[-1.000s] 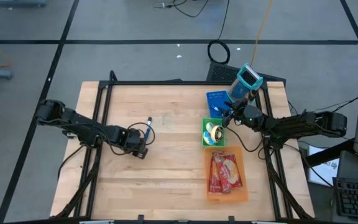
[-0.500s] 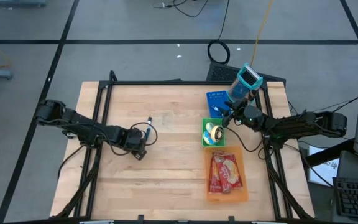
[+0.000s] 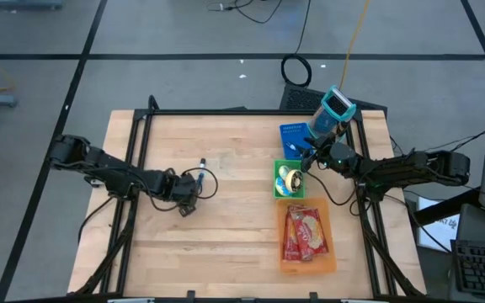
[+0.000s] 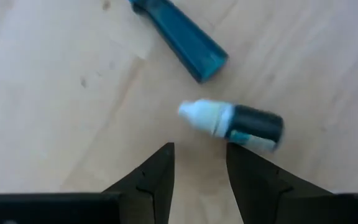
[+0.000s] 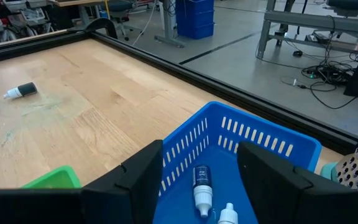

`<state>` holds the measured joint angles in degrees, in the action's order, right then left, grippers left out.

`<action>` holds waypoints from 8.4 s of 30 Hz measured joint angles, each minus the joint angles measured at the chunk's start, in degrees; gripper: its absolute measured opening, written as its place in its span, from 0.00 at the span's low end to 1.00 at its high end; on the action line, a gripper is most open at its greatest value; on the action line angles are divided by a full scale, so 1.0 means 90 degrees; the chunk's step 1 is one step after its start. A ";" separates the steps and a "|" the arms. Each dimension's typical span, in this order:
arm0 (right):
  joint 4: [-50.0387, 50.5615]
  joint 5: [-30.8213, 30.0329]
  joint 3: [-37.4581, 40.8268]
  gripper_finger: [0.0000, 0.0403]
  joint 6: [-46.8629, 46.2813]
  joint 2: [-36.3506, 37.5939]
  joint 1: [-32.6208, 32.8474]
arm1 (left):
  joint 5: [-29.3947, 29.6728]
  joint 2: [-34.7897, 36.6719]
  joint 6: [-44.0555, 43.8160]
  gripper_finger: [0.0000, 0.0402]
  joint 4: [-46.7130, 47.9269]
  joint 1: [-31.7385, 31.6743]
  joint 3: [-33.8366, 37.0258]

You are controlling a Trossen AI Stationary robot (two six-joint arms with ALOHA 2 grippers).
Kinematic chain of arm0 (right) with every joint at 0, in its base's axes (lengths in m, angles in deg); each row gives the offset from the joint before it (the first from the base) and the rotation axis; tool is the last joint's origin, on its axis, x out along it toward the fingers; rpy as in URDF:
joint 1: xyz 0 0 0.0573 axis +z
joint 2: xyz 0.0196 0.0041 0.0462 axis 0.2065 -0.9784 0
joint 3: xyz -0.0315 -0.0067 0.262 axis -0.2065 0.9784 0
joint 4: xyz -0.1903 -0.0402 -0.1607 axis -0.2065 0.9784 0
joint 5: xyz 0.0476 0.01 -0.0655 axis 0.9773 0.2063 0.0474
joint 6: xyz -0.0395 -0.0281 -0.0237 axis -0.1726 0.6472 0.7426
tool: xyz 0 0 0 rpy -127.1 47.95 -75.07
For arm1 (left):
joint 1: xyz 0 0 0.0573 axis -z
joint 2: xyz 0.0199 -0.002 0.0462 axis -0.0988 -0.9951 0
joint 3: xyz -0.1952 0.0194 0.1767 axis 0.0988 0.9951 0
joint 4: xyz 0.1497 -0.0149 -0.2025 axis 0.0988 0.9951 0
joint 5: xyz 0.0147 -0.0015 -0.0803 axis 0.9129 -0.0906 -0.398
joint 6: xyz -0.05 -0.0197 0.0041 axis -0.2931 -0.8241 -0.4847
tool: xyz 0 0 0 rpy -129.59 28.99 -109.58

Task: Pick & Place Food Item
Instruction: Put the brown food coloring bottle into the blue bin, then put the blue food coloring bottle into the blue bin

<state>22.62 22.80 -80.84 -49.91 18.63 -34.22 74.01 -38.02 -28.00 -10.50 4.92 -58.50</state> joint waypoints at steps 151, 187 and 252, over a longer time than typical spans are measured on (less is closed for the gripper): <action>0.5472 0.0791 -0.5931 0.48 -0.1149 -0.4629 0.3111 | -0.0268 0.0350 0.2824 0.09 -0.5957 -0.0474 0.0088; 0.5122 0.0804 -0.5918 0.20 -0.0223 -0.4534 0.3045 | -0.0205 0.0352 0.2816 0.09 -0.5957 -0.0474 0.0088; 0.5348 0.1487 -0.2543 0.50 -0.1016 0.0255 -0.0638 | -0.0763 0.0353 0.2420 0.09 -0.5207 -0.0440 0.0080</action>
<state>70.75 36.19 -103.72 -59.05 20.93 -39.97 67.15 -34.84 -6.22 -57.36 0.96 -57.77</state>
